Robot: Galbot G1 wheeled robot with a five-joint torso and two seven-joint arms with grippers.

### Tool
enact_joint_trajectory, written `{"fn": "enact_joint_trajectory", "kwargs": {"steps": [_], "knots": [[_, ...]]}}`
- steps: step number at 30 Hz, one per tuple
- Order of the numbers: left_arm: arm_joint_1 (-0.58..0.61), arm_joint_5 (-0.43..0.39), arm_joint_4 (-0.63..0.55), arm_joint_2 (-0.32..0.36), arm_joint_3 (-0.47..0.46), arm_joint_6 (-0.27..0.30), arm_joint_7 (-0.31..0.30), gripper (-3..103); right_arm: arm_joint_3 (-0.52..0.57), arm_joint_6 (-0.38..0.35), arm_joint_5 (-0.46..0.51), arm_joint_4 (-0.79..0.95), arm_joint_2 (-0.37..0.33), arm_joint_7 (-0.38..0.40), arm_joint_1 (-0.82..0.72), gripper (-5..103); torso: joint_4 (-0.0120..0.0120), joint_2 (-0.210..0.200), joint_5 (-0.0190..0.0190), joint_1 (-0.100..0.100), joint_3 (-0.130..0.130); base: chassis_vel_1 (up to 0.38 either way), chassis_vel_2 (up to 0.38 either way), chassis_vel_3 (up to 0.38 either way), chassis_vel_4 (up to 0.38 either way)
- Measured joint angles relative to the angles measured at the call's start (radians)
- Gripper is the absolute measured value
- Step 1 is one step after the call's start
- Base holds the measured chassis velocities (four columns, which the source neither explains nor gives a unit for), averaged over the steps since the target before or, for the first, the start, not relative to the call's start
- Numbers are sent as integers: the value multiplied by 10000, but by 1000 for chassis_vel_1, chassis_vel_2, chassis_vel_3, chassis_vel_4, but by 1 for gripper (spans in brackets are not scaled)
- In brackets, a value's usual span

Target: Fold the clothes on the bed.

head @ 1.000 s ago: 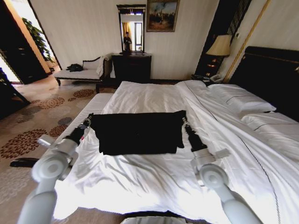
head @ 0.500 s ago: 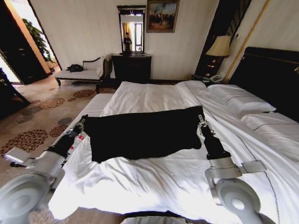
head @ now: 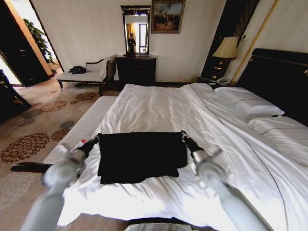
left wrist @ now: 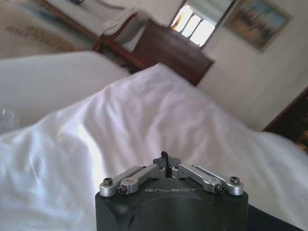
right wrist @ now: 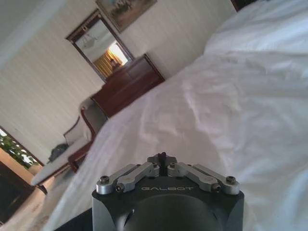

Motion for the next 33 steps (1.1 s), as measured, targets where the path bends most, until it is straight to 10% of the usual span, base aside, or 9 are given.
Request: {"fn": "enact_joint_trajectory", "kwargs": {"steps": [13, 33], "knots": [[-2081, 469, 3159, -876, 800, -894, 1121, 0, -980, 1330, -563, -3904, 1434, -1933, 1915, 2, -1, 2, -2, -7, -5, 0, 0, 0, 0], [2499, 770, -126, -772, -376, -1650, 2314, 0, 301, 1661, -348, -337, 119, -1542, -1772, 2, 1, 7, -3, -13, -9, 0, 0, 0, 0]]}}
